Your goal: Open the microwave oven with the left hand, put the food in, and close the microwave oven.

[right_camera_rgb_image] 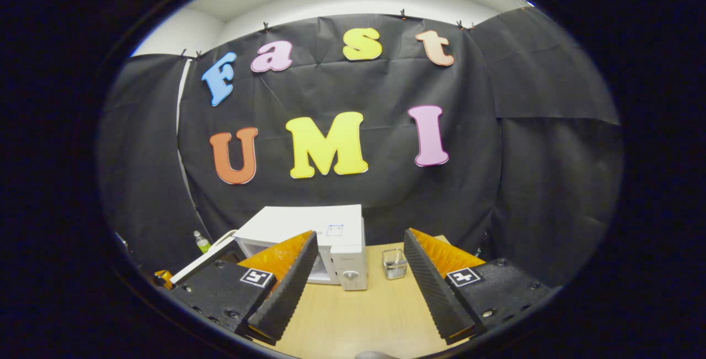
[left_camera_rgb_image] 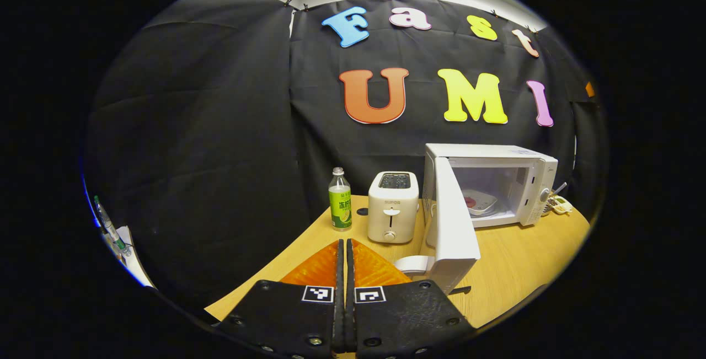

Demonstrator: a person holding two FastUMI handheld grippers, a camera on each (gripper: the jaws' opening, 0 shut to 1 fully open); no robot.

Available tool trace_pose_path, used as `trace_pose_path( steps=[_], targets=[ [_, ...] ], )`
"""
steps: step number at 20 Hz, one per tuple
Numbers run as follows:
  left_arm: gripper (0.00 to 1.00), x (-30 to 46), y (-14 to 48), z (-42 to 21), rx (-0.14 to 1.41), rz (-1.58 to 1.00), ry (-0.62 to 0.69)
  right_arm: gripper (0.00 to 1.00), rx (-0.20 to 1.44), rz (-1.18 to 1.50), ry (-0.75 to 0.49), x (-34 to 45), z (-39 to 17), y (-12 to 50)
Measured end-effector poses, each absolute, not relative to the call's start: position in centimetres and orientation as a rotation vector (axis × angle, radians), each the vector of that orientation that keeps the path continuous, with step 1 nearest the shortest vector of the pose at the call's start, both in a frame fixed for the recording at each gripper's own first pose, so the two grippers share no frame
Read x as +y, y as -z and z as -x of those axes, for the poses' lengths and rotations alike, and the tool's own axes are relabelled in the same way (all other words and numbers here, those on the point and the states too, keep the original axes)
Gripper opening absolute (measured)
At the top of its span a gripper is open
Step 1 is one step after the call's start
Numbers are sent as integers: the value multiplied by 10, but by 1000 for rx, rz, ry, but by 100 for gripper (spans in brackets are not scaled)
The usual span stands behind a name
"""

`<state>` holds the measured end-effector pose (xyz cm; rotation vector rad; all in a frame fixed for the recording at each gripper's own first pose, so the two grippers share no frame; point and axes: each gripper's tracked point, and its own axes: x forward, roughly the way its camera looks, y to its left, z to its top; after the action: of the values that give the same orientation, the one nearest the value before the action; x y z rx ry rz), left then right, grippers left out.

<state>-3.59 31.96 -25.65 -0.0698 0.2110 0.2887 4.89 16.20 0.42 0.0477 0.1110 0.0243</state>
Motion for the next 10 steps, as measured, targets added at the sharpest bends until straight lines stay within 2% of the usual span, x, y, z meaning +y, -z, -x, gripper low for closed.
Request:
trace_pose_path(
  steps=[6,7,8,10],
  targets=[
    [0,299,273,30,230,47,-246,100,119,-41,-5,155,-44,-1],
    [12,293,275,28,233,41,-236,100,126,-38,1,151,-43,1],
    [0,287,275,28,232,34,-228,99,131,-37,5,149,-42,2],
    [0,276,274,26,234,38,-209,100,131,-54,13,144,-40,1]
  ],
)
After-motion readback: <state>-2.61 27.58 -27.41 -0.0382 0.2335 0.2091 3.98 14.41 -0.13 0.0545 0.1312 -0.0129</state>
